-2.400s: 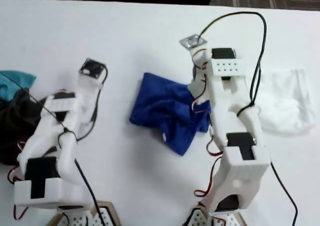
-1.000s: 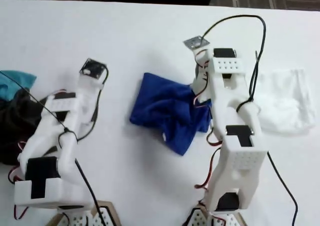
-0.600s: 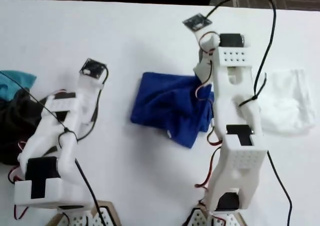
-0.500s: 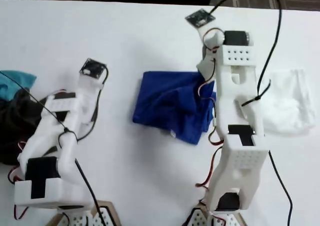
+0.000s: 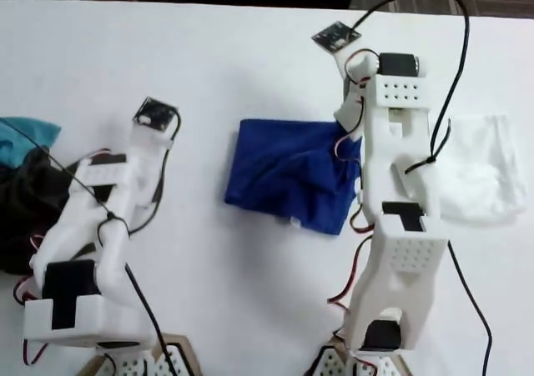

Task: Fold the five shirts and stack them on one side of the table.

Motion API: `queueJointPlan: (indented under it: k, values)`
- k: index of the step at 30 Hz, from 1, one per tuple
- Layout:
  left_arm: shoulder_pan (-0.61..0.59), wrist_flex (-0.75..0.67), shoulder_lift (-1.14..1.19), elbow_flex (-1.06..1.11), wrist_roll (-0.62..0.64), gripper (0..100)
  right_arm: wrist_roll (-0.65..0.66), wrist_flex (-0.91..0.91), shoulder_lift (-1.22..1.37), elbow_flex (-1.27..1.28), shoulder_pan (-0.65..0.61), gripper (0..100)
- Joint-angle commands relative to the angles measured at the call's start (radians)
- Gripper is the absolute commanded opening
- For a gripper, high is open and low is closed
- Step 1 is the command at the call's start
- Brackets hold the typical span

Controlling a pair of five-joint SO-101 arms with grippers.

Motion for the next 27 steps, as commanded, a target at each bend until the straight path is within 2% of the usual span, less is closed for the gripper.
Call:
queueJointPlan:
  k: [1, 5, 7, 9, 11, 17, 22, 27]
  values:
    - [0.009, -0.014, -0.003, -0.008, 0.015, 3, 0.002, 0.016, -0.021, -0.06, 0.007, 5.3]
    - [0.009, -0.015, -0.003, -0.008, 0.015, 3, -0.074, 0.068, -0.064, -0.114, -0.016, 12.9]
    - [0.009, -0.026, -0.003, -0.007, 0.015, 3, -0.11, 0.094, -0.084, -0.13, -0.033, 10.4]
    - [0.009, -0.026, -0.003, -0.007, 0.015, 3, -0.155, 0.107, -0.096, -0.124, -0.058, 1.9]
    - [0.009, -0.026, -0.003, -0.007, 0.015, 3, -0.199, 0.125, -0.087, -0.11, -0.101, 3.0]
    - [0.009, -0.028, -0.003, -0.007, 0.015, 3, -0.212, 0.077, -0.016, -0.057, -0.214, 2.2]
    - [0.009, -0.028, -0.003, -0.007, 0.015, 3, -0.216, 0.053, 0.05, -0.057, -0.231, 2.2]
    - [0.009, -0.028, -0.003, -0.007, 0.017, 3, -0.216, 0.127, 0.059, -0.054, -0.24, 2.2]
